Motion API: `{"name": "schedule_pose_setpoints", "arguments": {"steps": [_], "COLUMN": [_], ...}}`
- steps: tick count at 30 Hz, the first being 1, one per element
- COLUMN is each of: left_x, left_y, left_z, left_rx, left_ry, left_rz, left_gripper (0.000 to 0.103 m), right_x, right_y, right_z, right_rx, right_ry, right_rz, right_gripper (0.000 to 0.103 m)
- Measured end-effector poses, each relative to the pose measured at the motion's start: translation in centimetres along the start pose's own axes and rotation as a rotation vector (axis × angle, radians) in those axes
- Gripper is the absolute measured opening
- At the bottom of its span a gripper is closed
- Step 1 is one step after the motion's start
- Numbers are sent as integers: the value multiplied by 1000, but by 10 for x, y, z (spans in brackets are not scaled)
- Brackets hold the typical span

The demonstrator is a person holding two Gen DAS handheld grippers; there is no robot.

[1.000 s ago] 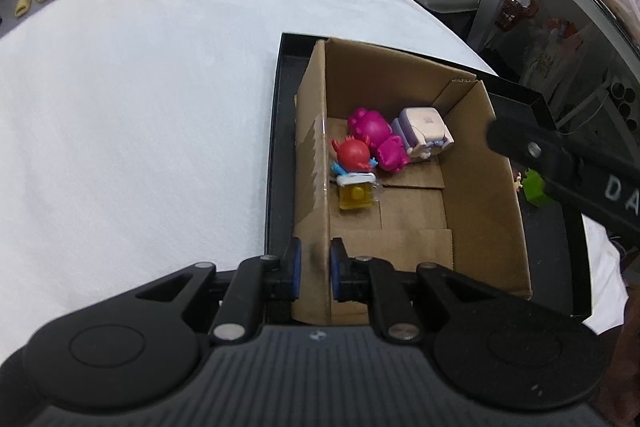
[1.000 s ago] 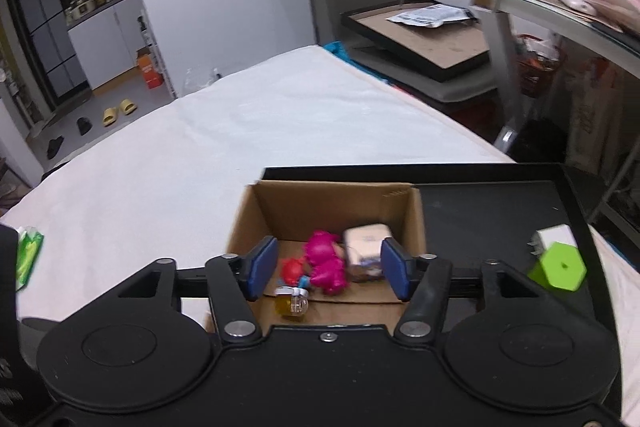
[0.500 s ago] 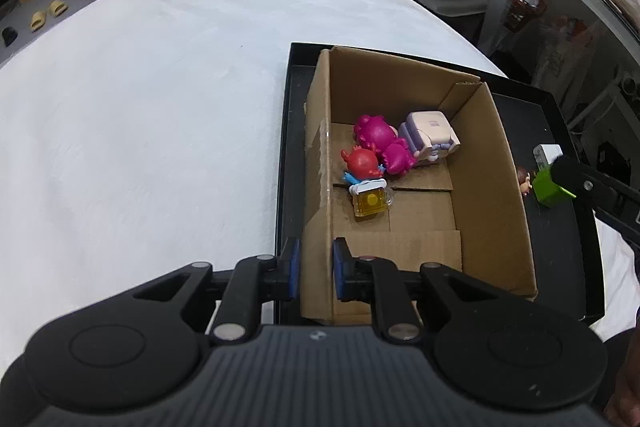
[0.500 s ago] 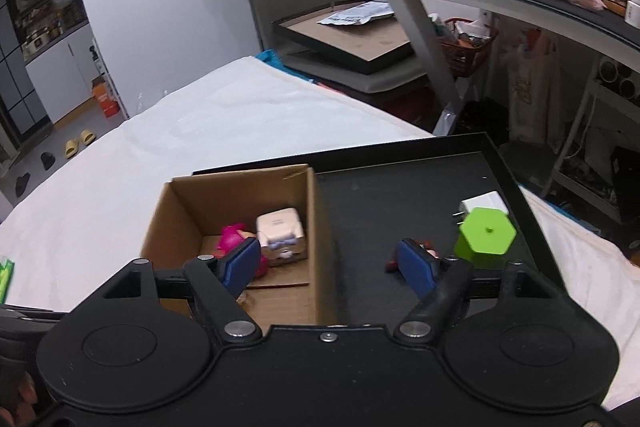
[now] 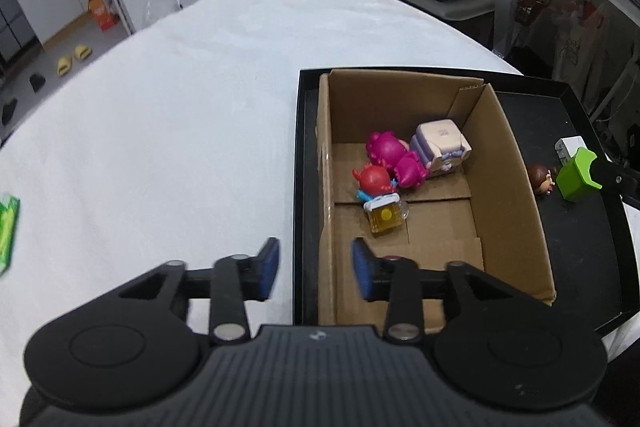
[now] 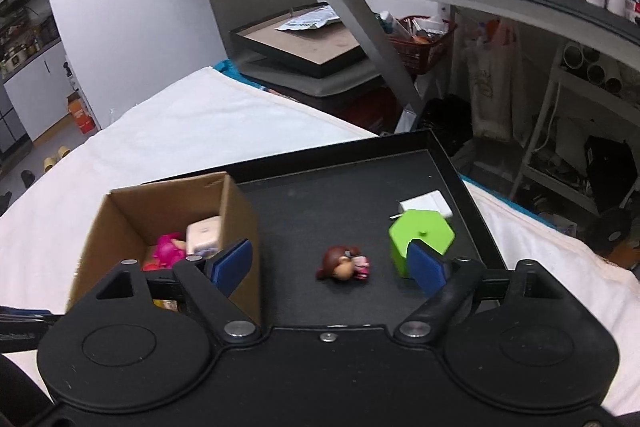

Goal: Organize rigid objects
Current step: 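Move the right gripper to the green hexagonal box and close on it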

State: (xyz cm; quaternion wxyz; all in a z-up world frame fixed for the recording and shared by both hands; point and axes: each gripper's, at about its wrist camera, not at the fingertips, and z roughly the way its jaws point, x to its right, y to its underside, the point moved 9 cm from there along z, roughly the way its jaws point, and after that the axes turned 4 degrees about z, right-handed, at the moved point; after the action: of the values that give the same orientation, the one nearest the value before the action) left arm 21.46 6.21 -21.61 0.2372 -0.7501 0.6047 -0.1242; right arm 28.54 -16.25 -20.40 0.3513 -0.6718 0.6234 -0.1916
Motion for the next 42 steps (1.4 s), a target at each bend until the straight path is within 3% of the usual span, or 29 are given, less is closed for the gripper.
{"name": "schedule_pose_setpoints", "arguments": {"steps": [7,21,38,40,41,42], "left_x": [7,14,19,18,17,16], "left_y": [-4,-10,-16,-15,-15,-15], "left_z": [3,9,21,20,20,19], "left_rx": [2,-8,-55,-55,-54,-53], "left_ry": [-67,-161,-198,-198,-197,-194], "left_rz": [47,61,50,43,39,34], "left_gripper": [62,63,63,63,63,63], "right_x": [29,65,88,88,89,88], "right_y": [6,16,11,9,9,11], "right_z": [16,52,97,99,100,101], "right_rx": [-16,-21,-34,-27,-27,-38], "right_ry": [18,32,83,94,95,78], "right_rz": [24,90,61,46,42,48], "right_gripper": [90,96,95,89,78,53]}}
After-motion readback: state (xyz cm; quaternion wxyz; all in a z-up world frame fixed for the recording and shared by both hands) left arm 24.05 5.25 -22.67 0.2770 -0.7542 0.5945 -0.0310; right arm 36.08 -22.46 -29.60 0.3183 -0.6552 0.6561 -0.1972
